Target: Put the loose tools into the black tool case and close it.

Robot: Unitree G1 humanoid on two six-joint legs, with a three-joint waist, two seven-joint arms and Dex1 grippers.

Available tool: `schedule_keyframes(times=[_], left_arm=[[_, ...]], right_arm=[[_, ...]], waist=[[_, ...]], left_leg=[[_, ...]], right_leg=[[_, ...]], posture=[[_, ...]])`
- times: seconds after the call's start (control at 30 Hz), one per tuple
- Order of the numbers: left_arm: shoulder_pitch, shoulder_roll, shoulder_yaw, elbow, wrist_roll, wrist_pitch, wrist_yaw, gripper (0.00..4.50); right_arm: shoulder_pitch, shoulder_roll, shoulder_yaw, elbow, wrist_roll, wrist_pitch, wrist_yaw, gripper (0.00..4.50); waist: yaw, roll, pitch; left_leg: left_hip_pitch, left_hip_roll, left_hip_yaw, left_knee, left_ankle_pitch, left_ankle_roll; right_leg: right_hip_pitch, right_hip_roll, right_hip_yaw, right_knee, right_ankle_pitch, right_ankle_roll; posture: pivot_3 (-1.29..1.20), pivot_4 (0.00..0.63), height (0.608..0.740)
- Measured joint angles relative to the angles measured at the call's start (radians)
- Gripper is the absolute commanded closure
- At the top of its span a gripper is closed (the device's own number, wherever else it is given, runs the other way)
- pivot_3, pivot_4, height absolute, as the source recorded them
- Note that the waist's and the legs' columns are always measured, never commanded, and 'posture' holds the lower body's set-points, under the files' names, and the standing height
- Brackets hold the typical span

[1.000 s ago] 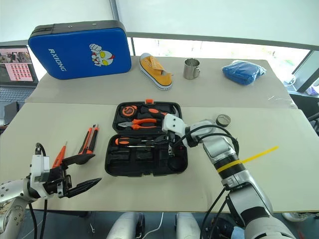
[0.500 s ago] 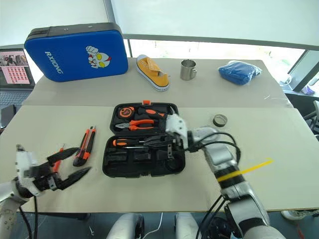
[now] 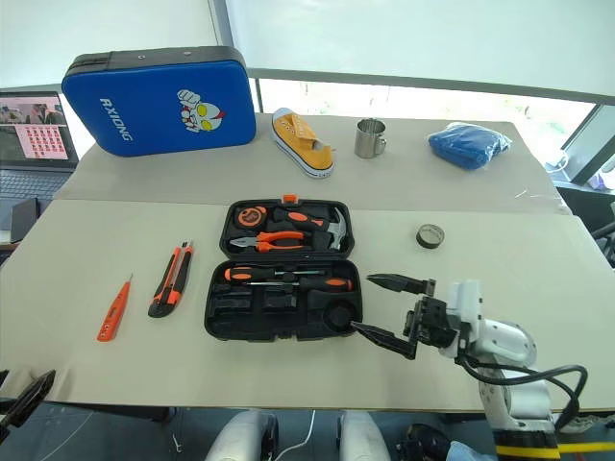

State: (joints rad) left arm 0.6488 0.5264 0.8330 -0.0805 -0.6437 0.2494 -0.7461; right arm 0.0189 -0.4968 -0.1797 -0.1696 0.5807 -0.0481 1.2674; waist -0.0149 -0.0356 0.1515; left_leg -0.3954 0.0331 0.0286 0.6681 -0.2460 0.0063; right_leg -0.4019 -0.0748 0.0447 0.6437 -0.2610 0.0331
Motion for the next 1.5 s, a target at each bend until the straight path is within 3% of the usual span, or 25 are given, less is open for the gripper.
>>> schedule_keyframes(times=[0.1,0.37,0.57,0.67,0.77,0.9,0.97,1.0,1.13,1.3,1.4,1.5], left_arm=[[-0.019,0.020,0.006,-0.069,-0.071,0.108,0.041,0.00],[-0.267,0.237,-0.072,-0.260,-0.257,0.570,0.324,0.00],[-0.409,0.233,-0.229,-0.295,-0.223,0.775,0.528,0.00],[-0.444,0.218,-0.248,-0.291,-0.197,0.802,0.568,0.65],[-0.449,0.219,-0.258,-0.291,-0.178,0.822,0.573,1.58],[-0.460,0.219,-0.256,-0.286,-0.156,0.844,0.576,3.15],[-0.462,0.219,-0.249,-0.273,-0.141,0.842,0.566,3.73],[-0.464,0.219,-0.247,-0.266,-0.133,0.829,0.547,4.03],[-0.468,0.229,-0.242,-0.222,-0.114,0.749,0.425,4.03],[-0.545,0.328,-0.277,-0.235,-0.078,0.389,-0.013,4.03],[-0.656,0.445,-0.475,-0.229,0.017,0.214,-0.272,4.03],[-0.809,0.474,-0.705,-0.191,0.131,0.139,-0.419,4.03]], right_arm=[[0.006,0.002,0.005,-0.019,-0.001,-0.053,0.011,0.10],[-0.061,0.046,0.118,-0.162,0.007,-0.090,-0.008,0.10],[-0.074,0.053,0.155,-0.173,0.002,-0.090,-0.039,0.10],[-0.074,0.048,0.161,-0.173,0.001,-0.090,-0.049,0.00],[-0.074,0.033,0.159,-0.173,0.001,-0.090,-0.050,0.00],[-0.074,0.027,0.154,-0.163,0.001,-0.097,-0.050,0.00],[-0.074,0.018,0.152,-0.155,0.001,-0.099,-0.050,0.00],[-0.074,0.015,0.148,-0.151,0.001,-0.101,-0.049,0.00],[-0.071,0.001,0.127,-0.149,0.002,-0.107,-0.050,0.00],[-0.045,-0.048,0.081,-0.161,0.014,-0.097,-0.068,0.00],[-0.018,-0.093,0.058,-0.177,0.030,-0.062,-0.080,0.00],[-0.006,-0.124,0.040,-0.191,0.035,-0.022,-0.095,0.00]], waist=[[0.002,-0.002,0.000],[0.000,-0.002,0.000],[-0.003,-0.002,0.000],[0.000,-0.002,0.000],[0.000,-0.001,0.000],[0.003,0.000,0.000],[0.003,0.001,0.000],[0.003,0.001,0.000],[0.006,0.000,0.000],[0.017,-0.004,0.001],[0.024,-0.001,0.002],[0.024,-0.001,0.002]], left_leg=[[0.000,0.000,0.000,0.000,0.000,0.000],[0.001,-0.001,-0.002,0.000,0.000,-0.001],[0.002,0.000,-0.002,0.000,-0.001,-0.004],[0.005,-0.001,-0.001,-0.001,-0.001,-0.004],[0.006,-0.001,0.000,-0.001,-0.001,-0.004],[0.007,-0.001,0.000,-0.001,-0.001,-0.004],[0.007,-0.001,0.000,-0.001,-0.001,-0.004],[0.007,-0.001,0.000,-0.001,-0.001,-0.004],[0.006,-0.001,-0.001,-0.001,-0.001,-0.004],[0.004,-0.001,0.001,-0.001,0.000,-0.005],[0.004,-0.003,0.008,-0.001,0.000,-0.005],[0.003,-0.002,0.010,-0.001,0.000,-0.005]], right_leg=[[0.000,0.000,0.000,0.001,0.000,0.000],[0.000,0.000,0.000,0.003,0.000,0.000],[-0.001,0.000,0.000,0.004,0.000,-0.001],[0.001,-0.001,0.000,0.004,0.000,-0.001],[0.003,-0.001,0.000,0.004,0.000,-0.001],[0.004,-0.002,0.000,0.003,0.000,-0.001],[0.004,-0.002,0.000,0.003,0.000,-0.001],[0.004,-0.002,0.000,0.003,0.000,-0.001],[0.003,-0.001,-0.001,0.003,0.000,-0.001],[0.001,-0.002,-0.001,0.002,0.000,-0.002],[0.002,-0.002,-0.001,0.000,0.000,-0.002],[0.002,0.001,0.000,0.000,0.000,-0.002]], posture=[[0.00,0.150,0.740],[0.00,0.150,0.740],[0.00,0.150,0.740],[0.00,0.150,0.740],[0.00,0.150,0.740],[0.00,0.150,0.740],[0.00,0.150,0.740],[0.00,0.150,0.740],[0.00,0.150,0.740],[0.00,0.150,0.740],[0.00,0.150,0.740],[0.00,0.150,0.740]])
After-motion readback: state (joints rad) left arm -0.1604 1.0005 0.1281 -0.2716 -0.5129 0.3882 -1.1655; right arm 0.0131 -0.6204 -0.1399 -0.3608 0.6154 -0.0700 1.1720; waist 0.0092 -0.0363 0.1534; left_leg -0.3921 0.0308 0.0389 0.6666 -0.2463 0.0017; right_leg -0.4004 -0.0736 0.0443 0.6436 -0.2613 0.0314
